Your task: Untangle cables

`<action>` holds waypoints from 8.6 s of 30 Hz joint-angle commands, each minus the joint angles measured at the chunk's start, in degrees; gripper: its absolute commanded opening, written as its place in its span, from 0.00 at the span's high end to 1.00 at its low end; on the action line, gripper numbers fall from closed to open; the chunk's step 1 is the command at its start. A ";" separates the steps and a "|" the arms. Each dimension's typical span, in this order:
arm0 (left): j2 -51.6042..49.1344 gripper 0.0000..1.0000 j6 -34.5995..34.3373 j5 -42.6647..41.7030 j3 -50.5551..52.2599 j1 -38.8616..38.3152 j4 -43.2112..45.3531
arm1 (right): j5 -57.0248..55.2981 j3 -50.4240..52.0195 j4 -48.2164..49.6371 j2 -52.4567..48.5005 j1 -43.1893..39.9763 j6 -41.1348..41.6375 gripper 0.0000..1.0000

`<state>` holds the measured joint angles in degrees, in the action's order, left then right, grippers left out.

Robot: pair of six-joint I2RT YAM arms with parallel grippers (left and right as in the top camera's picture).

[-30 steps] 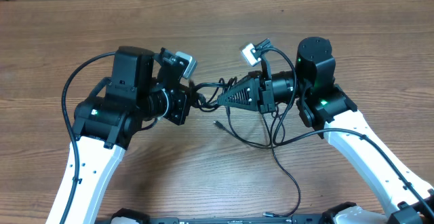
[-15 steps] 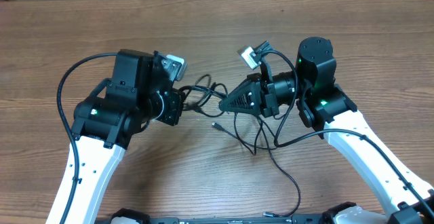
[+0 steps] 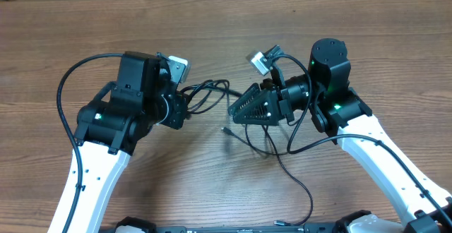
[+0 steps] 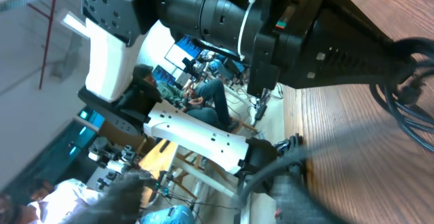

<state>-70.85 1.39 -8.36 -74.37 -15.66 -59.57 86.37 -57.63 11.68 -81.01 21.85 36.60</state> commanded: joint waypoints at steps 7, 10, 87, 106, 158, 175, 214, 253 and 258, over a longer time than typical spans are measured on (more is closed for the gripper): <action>-0.11 0.96 2.49 -11.30 -0.79 0.31 3.48 | 1.16 -0.09 0.22 0.85 0.26 -0.02 0.02; -0.11 0.96 4.00 -14.36 -0.79 0.31 4.66 | 0.81 -0.09 0.15 0.85 0.26 0.00 0.00; 0.09 0.96 2.43 -24.72 -0.79 -0.11 8.66 | -26.73 -0.07 -23.54 0.74 -2.95 -3.26 0.96; 0.09 0.96 0.13 -4.28 -0.79 -0.11 3.67 | -26.77 -0.07 -42.58 0.74 -9.84 -15.10 0.96; -0.13 0.96 15.39 -27.28 -0.79 -5.16 3.28 | -40.76 -0.09 -36.24 0.74 -4.44 -15.43 0.74; 3.26 0.96 14.82 -35.85 -1.38 -4.87 8.72 | -77.35 -0.09 -62.99 0.74 -18.05 -10.12 0.11; 11.87 0.96 -8.76 31.47 -17.73 9.44 18.49 | -77.29 -0.09 -64.81 0.74 -18.71 -12.68 0.01; -19.80 0.34 5.46 -13.64 -15.26 7.32 -10.45 | -77.26 -0.09 -64.48 0.74 -18.71 -12.68 0.00; -19.80 0.35 6.36 -12.04 -9.53 4.98 -7.72 | -77.05 -0.07 -64.52 0.74 -18.71 -12.68 0.00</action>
<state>-91.31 5.08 -20.99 -87.50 -9.30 -68.45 9.63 -57.63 -53.15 -80.95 3.36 24.16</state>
